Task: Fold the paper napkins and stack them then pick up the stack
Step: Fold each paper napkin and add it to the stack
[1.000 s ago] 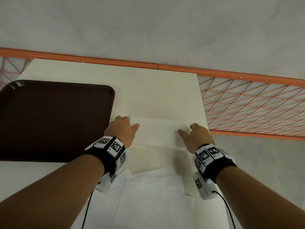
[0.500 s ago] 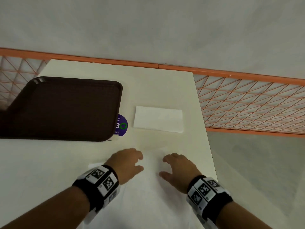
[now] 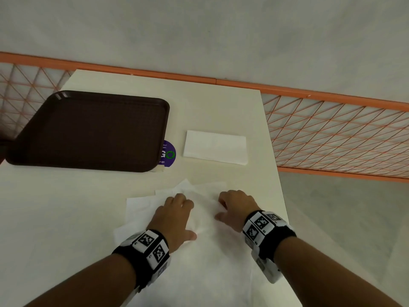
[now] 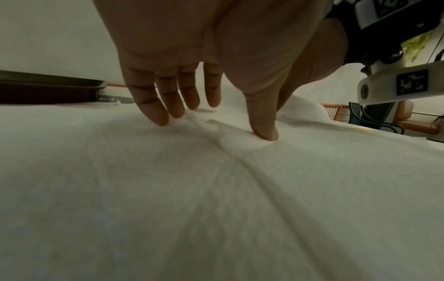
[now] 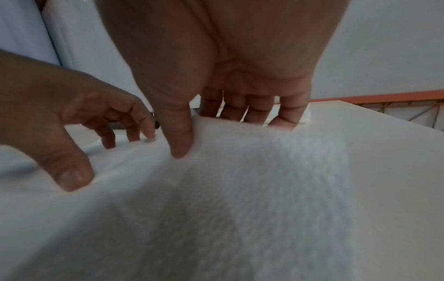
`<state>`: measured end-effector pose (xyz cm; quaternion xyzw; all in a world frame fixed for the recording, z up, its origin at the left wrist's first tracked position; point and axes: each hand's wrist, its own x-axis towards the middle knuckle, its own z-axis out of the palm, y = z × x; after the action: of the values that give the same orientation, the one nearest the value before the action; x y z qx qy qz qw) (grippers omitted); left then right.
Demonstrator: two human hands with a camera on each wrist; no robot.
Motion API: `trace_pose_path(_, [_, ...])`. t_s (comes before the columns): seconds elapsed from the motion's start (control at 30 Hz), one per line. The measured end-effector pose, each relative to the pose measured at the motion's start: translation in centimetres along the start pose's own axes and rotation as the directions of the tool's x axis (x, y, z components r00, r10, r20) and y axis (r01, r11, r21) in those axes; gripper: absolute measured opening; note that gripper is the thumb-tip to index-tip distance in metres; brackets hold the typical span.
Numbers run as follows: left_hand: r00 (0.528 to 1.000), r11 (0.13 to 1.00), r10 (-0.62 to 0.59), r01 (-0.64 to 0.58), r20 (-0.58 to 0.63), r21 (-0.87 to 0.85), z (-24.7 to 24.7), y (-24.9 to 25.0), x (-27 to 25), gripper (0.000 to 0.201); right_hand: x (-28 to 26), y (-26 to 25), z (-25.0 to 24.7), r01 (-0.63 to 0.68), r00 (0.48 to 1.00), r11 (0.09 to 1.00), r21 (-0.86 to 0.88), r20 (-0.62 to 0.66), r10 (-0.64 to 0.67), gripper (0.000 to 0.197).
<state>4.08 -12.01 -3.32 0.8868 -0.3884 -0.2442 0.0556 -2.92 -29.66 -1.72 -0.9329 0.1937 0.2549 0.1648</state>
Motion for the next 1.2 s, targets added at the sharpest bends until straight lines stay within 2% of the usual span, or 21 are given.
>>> trace_pose_path(0.23, [0.994, 0.992, -0.073, 0.064, -0.076, -0.113, 0.6, -0.1, -0.5, 0.098, -2.1, -0.4, 0.9, 0.059, 0.998, 0.984, 0.166, -0.021, -0.056, 0.011])
trace_pose_path(0.3, [0.991, 0.960, -0.106, 0.082, -0.078, -0.267, 0.7, -0.4, -0.6, 0.100, -2.5, -0.3, 1.1, 0.079, 0.997, 0.973, 0.216, -0.034, -0.073, 0.009])
trace_pose_path(0.4, [0.971, 0.820, -0.236, 0.178, -0.037, -0.545, 0.3, -1.2, -0.4, 0.101, -2.9, 0.1, 1.0, 0.126, 0.992, 0.950, 0.286, -0.065, -0.111, 0.012])
trace_pose_path(0.5, [0.964, 0.718, -0.262, 0.227, 0.047, -0.659, 0.0, -2.3, 0.1, 0.082, -3.0, 0.6, 0.3, 0.164, 0.985, 0.928, 0.335, -0.114, -0.132, 0.014])
trace_pose_path(0.53, [0.966, 0.698, -0.250, 0.222, 0.060, -0.680, 0.0, -2.6, 0.2, 0.069, -3.0, 0.7, 0.0, 0.178, 0.981, 0.924, 0.340, -0.131, -0.141, 0.015])
trace_pose_path(0.6, [0.971, 0.686, -0.235, 0.203, 0.052, -0.699, -0.2, -3.1, 0.3, 0.028, -3.1, 1.1, -0.6, 0.194, 0.978, 0.908, 0.371, -0.151, -0.147, 0.014])
trace_pose_path(0.63, [0.972, 0.683, -0.228, 0.199, 0.053, -0.702, -0.4, -3.1, 0.2, 0.017, -3.0, 1.2, -0.9, 0.193, 0.978, 0.894, 0.404, -0.157, -0.139, 0.011])
trace_pose_path(0.7, [0.975, 0.648, -0.210, 0.194, 0.072, -0.737, -0.5, -3.2, 0.1, 0.029, -3.0, 1.6, -1.5, 0.181, 0.981, 0.856, 0.484, -0.156, -0.119, 0.006])
trace_pose_path(0.8, [0.976, 0.573, -0.187, 0.199, 0.109, -0.795, -0.7, -3.3, 0.1, 0.026, -3.0, 1.9, -2.2, 0.174, 0.982, 0.816, 0.552, -0.155, -0.104, 0.012])
trace_pose_path(0.9, [0.971, 0.393, -0.182, 0.218, 0.157, -0.893, -0.8, -3.0, -0.1, 0.020, -3.0, 2.2, -2.6, 0.165, 0.982, 0.793, 0.586, -0.171, -0.078, 0.008])
trace_pose_path(0.97, [0.965, 0.347, -0.217, 0.219, 0.149, -0.912, -0.8, -2.7, 0.0, 0.016, -2.8, 2.9, -2.3, 0.123, 0.989, 0.747, 0.653, -0.146, -0.035, 0.010])
trace_pose_path(1.07, [0.946, 0.443, -0.316, 0.214, 0.072, -0.871, -0.8, -2.9, 0.3, 0.019, -2.9, 4.2, -1.2, -0.024, 0.998, 0.659, 0.752, -0.017, 0.056, 0.022])
trace_pose_path(1.2, [0.909, 0.404, -0.402, 0.283, 0.110, -0.870, 0.2, -3.9, 0.6, 0.023, -3.8, 5.2, 1.9, -0.234, 0.972, 0.443, 0.866, 0.210, 0.103, 0.033])
